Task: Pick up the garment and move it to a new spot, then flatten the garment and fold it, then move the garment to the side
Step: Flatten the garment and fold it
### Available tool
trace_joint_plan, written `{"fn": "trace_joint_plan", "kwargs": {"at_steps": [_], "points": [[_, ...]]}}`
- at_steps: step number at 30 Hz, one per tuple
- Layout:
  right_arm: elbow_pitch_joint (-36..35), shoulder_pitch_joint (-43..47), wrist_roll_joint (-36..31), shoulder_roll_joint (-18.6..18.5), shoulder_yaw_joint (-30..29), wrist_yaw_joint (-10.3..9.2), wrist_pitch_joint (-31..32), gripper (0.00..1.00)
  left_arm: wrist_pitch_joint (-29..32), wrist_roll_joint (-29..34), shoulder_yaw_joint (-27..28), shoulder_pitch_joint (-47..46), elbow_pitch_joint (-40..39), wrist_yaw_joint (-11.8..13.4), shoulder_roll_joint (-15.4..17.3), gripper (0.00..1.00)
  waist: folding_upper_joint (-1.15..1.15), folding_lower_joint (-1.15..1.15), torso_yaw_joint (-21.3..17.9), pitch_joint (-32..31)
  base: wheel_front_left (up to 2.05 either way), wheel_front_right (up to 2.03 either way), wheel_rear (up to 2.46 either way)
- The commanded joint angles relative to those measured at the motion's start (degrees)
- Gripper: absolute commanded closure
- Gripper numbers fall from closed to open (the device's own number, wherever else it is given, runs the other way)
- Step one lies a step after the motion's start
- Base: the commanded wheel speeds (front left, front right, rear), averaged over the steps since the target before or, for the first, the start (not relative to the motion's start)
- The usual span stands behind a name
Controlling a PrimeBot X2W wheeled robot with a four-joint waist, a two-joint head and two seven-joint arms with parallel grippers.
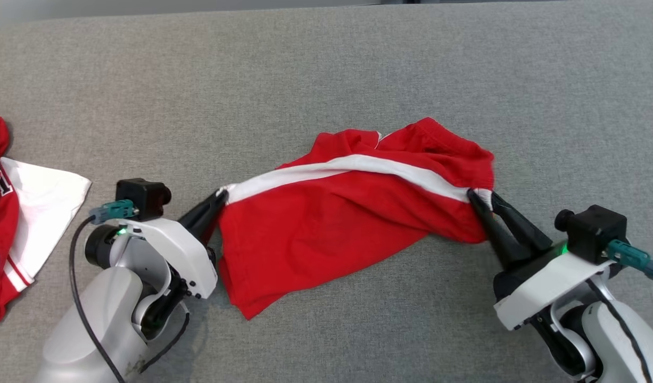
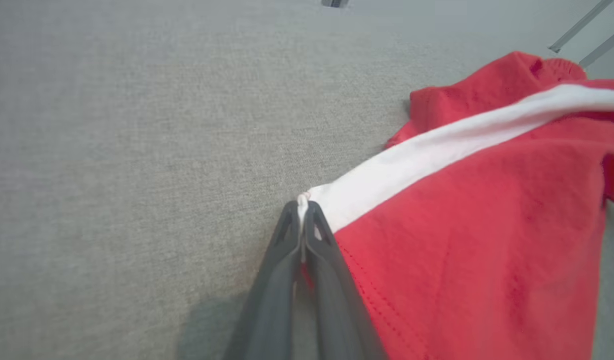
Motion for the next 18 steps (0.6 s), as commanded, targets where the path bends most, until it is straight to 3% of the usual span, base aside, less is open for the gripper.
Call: {"fn": "trace_joint_plan", "kwargs": {"at_steps": [1, 8, 18], "points": [[-0.43, -0.88, 0.49, -0.80, -0.12, 0.02, -1.16, 1.00, -1.09, 0.50, 0.44, -0.93, -0.56, 0.04, 0.61, 1.00, 0.00, 0.00, 0.21, -0.13, 0.00, 0.00, 0.00], [-3.67, -2.48, 6.75, -2.01, -1.08, 0.02, -4.75, 1.00, -8.26, 2.45, 3.45, -1.79, -6.93, 2.93, 2.41, 1.00, 0.00, 0.00, 0.93, -1.91, 0.00, 0.00, 0.00], [-9.19, -9.16, 11.97, -3.64, -2.28, 0.03, -5.65, 1.00, -14.55, 5.21, 9.21, -2.23, -24.54, 9.30, 5.93, 1.00, 0.00, 0.00, 1.54, -6.10, 0.00, 0.00, 0.00]]}}
